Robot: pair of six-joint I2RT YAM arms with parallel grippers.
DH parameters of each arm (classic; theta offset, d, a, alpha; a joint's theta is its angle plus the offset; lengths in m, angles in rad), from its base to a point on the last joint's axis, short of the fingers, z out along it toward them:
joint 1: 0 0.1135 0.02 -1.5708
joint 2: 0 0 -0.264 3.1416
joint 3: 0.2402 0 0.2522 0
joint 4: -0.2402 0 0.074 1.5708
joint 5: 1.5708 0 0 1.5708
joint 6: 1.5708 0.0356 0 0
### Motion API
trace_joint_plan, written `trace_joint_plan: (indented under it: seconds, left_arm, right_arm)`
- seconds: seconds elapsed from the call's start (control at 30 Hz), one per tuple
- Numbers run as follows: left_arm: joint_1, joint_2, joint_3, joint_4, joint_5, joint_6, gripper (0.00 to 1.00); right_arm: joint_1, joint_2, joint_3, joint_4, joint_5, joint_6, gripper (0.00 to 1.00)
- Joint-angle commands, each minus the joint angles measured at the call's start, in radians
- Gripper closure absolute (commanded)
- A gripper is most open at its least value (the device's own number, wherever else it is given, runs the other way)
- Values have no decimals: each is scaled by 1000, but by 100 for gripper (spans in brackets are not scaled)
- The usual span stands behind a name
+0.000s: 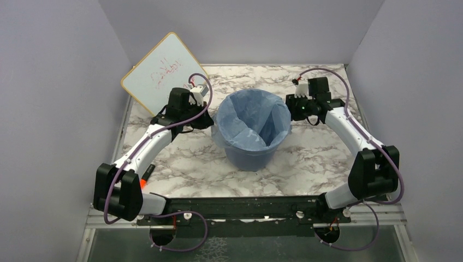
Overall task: Put the trash bags into the trash bin
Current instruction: Place the trash bag in the trash bin.
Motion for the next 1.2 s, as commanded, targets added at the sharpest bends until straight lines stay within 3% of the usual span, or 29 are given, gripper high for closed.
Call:
trace_joint_plan:
  seconds: [0.0,0.1,0.13,0.17,0.3,0.4,0.53,0.8,0.97,1.17]
  left_arm:
    - [23,-68,-25,27,-17,-17,100]
    - [41,-99,-38,24,-1,-29,82]
    - [43,-113,-40,24,6,-33,77]
    - [45,-127,-44,23,6,-37,70]
    - [50,-194,-78,31,-19,-65,59]
    - [53,-245,-116,53,-28,-89,41]
    - [55,-299,-168,85,-33,-160,31]
    - [55,-399,-239,125,48,-247,26]
    - [55,-446,-263,121,55,-275,25]
    - [55,-456,-271,133,61,-301,22]
  right_arm:
    - [-5,-127,-26,97,149,74,50]
    - [-5,-212,-46,137,316,125,40]
    - [-5,-238,-53,146,355,143,20]
    - [-5,-263,-60,153,384,154,9]
    - [-5,-354,-98,155,536,193,1]
    - [-5,-447,-189,198,628,264,0]
    - [-5,-580,-317,239,627,379,0]
    - [-5,-882,-519,245,384,699,5]
    - [-5,-1021,-591,219,309,849,20]
    - [-5,-1085,-712,337,148,1108,28]
